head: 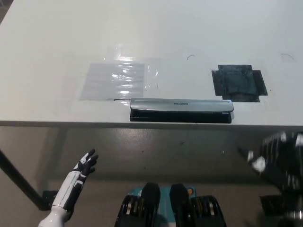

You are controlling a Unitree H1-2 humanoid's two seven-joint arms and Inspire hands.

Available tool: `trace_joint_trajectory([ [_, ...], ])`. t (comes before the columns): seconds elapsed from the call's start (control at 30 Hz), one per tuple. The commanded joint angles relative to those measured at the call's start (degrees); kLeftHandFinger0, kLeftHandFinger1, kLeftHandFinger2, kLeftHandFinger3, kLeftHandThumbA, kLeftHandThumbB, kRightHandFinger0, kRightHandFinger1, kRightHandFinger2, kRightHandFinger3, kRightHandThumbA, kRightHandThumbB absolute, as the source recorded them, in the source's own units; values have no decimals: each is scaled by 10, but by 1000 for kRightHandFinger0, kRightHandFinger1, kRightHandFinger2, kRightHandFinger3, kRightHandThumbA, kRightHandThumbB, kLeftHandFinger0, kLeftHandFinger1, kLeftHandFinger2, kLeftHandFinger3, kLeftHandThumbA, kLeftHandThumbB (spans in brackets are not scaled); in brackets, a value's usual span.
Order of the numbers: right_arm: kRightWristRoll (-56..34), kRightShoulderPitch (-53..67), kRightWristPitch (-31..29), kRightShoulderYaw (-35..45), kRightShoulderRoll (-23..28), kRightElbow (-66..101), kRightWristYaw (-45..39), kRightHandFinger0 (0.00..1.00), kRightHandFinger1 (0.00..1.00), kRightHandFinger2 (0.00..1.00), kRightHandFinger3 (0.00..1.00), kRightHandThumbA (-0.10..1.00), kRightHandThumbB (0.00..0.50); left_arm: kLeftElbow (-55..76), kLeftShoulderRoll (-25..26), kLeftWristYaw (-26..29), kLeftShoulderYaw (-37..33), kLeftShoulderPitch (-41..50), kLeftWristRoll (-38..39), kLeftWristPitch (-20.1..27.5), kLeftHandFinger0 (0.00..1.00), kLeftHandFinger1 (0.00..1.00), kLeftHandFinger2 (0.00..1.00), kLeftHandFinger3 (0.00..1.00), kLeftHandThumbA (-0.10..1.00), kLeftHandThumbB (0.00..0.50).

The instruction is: The paper pin puncher is placed at the center of the table and close to the robot and the robot uses its right fist to press on the paper pin puncher

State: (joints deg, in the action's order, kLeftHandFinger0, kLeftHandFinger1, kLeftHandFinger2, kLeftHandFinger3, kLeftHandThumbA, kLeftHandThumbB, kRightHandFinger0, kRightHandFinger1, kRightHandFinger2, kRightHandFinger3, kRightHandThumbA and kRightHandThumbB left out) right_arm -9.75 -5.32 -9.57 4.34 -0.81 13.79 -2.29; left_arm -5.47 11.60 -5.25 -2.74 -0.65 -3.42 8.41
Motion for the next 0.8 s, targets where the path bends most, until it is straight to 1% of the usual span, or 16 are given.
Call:
trace_joint_trajectory([
  [0.0, 5, -110, 129, -19, -25, 69, 33, 36, 32, 33, 37, 1000, 201, 13, 6, -6, 2, -6, 0, 23, 1000, 1000, 1000, 1000, 1000, 188],
  [0.03, 31, -152, 136, -26, -29, 61, 36, 1, 1, 1, 1, 1000, 187, 12, 5, -5, 2, -6, 1, 26, 1000, 1000, 1000, 1000, 1000, 181],
  [0.07, 31, -192, 129, -32, -27, 38, 29, 0, 0, 0, 0, 1000, 174, 10, 5, -5, 4, -7, 4, 29, 1000, 1000, 1000, 1000, 1000, 179],
  [0.13, 20, -238, 132, -34, -32, 6, 26, 0, 0, 0, 0, 1000, 167, 9, 6, -4, 4, -8, 2, 29, 1000, 1000, 1000, 1000, 1000, 190],
  [0.27, 7, -322, 150, -34, -48, -68, 33, 0, 0, 4, 12, 1000, 198, 9, 7, -3, 4, -10, -3, 31, 1000, 1000, 1000, 1000, 1000, 199],
  [0.3, -4, -345, 156, -31, -52, -98, 31, 0, 0, 54, 34, 1000, 203, 8, 7, -3, 4, -10, -1, 31, 1000, 1000, 1000, 1000, 1000, 202],
  [0.4, -2, -397, 146, -25, -62, -183, 34, 0, 1, 155, 56, 1000, 218, 10, 7, -3, 2, -10, -4, 29, 1000, 1000, 1000, 1000, 1000, 204],
  [0.43, -4, -411, 144, -22, -65, -211, 35, 0, 26, 196, 64, 1000, 231, 10, 7, -5, 2, -10, -1, 29, 1000, 1000, 1000, 1000, 1000, 199],
  [0.47, -3, -426, 134, -20, -67, -245, 35, 7, 39, 221, 71, 1000, 217, 11, 6, -5, 3, -10, 0, 27, 1000, 1000, 1000, 1000, 1000, 205],
  [0.5, -2, -431, 129, -20, -68, -256, 34, 51, 96, 310, 180, 1000, 135, 12, 6, -5, 3, -10, 0, 26, 1000, 1000, 1000, 1000, 1000, 205],
  [0.53, 12, -449, 124, -23, -68, -300, 39, 4, 37, 241, 99, 1000, 213, 14, 6, -5, 3, -10, -1, 24, 1000, 1000, 1000, 1000, 1000, 203],
  [0.57, 16, -456, 113, -24, -68, -318, 38, 0, 17, 230, 97, 1000, 211, 14, 7, -5, 3, -10, -1, 23, 1000, 1000, 1000, 1000, 1000, 203],
  [0.6, 19, -463, 105, -25, -70, -338, 40, 0, 4, 219, 97, 1000, 196, 13, 6, -5, 3, -11, 0, 25, 1000, 1000, 1000, 1000, 1000, 204],
  [0.67, 19, -473, 95, -24, -75, -365, 43, 0, 0, 143, 49, 1000, 191, 11, 7, -5, 3, -12, -1, 28, 1000, 1000, 1000, 1000, 1000, 206],
  [0.7, 19, -482, 97, -21, -83, -396, 51, 0, 0, 95, 1, 1000, 211, 13, 6, -5, 2, -13, -3, 26, 1000, 1000, 1000, 1000, 1000, 214],
  [0.77, 26, -484, 89, -23, -84, -412, 56, 0, 0, 98, 0, 1000, 205, 15, 7, -6, 2, -11, -3, 22, 1000, 1000, 1000, 1000, 1000, 213],
])
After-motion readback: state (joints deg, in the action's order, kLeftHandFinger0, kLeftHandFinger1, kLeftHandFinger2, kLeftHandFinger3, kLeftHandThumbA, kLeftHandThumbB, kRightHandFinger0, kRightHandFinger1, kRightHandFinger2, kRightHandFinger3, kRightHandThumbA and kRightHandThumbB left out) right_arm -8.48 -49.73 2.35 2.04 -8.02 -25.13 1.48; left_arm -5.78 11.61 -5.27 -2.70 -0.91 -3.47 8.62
